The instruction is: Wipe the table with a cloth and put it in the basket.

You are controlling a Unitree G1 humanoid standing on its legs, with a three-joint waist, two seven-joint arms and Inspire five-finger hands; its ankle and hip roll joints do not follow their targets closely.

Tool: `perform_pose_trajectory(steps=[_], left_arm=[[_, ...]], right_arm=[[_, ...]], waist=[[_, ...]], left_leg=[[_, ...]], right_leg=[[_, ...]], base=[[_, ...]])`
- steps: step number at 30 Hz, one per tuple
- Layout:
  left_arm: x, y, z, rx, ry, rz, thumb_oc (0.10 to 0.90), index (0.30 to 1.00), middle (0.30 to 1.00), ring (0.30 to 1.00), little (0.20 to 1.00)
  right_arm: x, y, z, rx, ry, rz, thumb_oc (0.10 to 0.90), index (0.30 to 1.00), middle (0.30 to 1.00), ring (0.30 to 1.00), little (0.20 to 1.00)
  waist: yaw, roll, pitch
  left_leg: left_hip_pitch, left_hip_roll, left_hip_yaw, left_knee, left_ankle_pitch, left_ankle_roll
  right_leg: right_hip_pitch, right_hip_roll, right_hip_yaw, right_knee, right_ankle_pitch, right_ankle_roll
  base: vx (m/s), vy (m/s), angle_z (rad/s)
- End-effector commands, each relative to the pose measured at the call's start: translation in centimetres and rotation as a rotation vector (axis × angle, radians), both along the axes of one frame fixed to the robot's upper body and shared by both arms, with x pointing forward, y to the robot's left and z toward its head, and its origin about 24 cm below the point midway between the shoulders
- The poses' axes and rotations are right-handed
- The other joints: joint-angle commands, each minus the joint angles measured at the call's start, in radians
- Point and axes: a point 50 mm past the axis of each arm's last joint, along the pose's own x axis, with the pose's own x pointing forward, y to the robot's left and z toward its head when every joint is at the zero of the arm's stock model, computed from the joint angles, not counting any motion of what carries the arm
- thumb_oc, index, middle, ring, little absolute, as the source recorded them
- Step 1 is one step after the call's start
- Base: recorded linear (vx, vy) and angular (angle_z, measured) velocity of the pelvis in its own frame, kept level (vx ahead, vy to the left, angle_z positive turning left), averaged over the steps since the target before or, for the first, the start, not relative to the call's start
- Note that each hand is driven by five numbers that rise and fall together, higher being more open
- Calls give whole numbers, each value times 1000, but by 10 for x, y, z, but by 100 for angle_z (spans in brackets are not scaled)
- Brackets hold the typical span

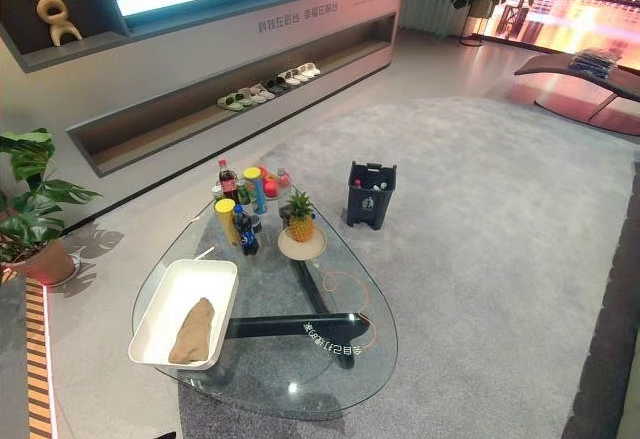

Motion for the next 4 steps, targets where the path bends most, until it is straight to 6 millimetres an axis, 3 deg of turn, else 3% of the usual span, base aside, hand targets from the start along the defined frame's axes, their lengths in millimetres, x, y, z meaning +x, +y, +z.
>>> perform_pose_trajectory(steps=[1,4], left_arm=[[20,5,5,40,-32,-37,800,900,900,900,900],[20,4,4,46,-28,-45,800,900,900,900,900]], right_arm=[[14,1,2,11,50,51,800,900,900,900,900],[12,2,1,23,64,57,800,900,900,900,900]], waist=[[5,-20,19],[6,-21,18]], left_leg=[[32,-28,18,8,-87,-6],[35,-26,20,7,-85,-7]], right_leg=[[-5,-20,-43,50,-27,30],[-3,-19,-43,48,-25,30]], base=[[0,0,0],[0,0,0]])
